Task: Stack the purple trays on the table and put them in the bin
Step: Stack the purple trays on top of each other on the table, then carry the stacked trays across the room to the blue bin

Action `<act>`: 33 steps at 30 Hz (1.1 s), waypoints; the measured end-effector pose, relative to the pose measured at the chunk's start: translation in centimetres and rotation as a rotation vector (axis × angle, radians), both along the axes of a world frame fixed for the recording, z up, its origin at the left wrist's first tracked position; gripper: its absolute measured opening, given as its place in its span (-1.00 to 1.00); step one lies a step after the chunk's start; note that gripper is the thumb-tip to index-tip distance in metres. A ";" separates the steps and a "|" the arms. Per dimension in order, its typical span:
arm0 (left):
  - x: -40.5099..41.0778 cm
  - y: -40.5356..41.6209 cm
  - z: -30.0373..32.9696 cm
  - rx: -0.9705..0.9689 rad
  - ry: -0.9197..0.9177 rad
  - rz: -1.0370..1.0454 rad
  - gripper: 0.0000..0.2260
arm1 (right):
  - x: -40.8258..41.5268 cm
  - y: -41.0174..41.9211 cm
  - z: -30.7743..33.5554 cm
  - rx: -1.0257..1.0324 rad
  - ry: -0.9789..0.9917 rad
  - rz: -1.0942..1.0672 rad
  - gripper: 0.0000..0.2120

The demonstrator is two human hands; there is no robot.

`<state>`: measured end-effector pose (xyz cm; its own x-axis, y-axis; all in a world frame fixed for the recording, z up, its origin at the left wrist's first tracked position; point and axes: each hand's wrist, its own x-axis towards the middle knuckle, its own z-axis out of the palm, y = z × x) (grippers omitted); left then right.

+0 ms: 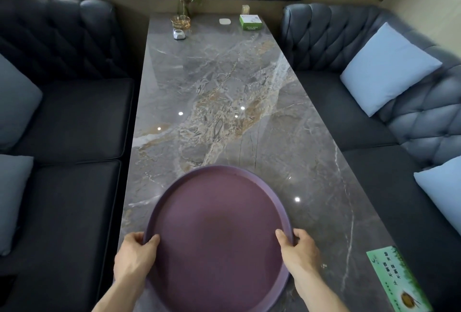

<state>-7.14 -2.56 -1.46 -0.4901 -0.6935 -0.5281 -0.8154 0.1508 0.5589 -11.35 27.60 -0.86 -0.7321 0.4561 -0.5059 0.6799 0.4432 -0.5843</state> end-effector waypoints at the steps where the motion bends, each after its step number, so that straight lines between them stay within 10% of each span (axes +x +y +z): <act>1: 0.1 0.0 0.2 0.029 0.031 0.031 -0.69 | -0.3 0.0 0.5 -0.024 0.013 -0.014 -0.55; 6: -0.8 -0.7 5.0 0.245 0.274 0.120 -0.66 | -3.1 -0.7 5.6 -0.250 0.137 -0.015 -0.85; 13: -4.4 -4.6 18.0 0.232 0.606 0.032 -0.30 | -7.7 -5.1 19.2 -0.390 0.326 0.129 -0.38; 18: -5.7 -7.0 28.6 0.220 0.806 0.013 -0.41 | -8.8 -7.7 29.5 -0.363 0.547 0.241 -0.21; 33: -4.3 -8.6 43.0 0.239 1.043 0.031 -0.46 | -10.3 -9.6 43.1 -0.381 0.758 0.253 -0.25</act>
<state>-11.48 -11.21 41.51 -0.7621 -0.6472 0.0179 0.0809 -0.0678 0.9944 -21.66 18.01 42.24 -0.9884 0.1343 0.0715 -0.0420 0.2111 -0.9766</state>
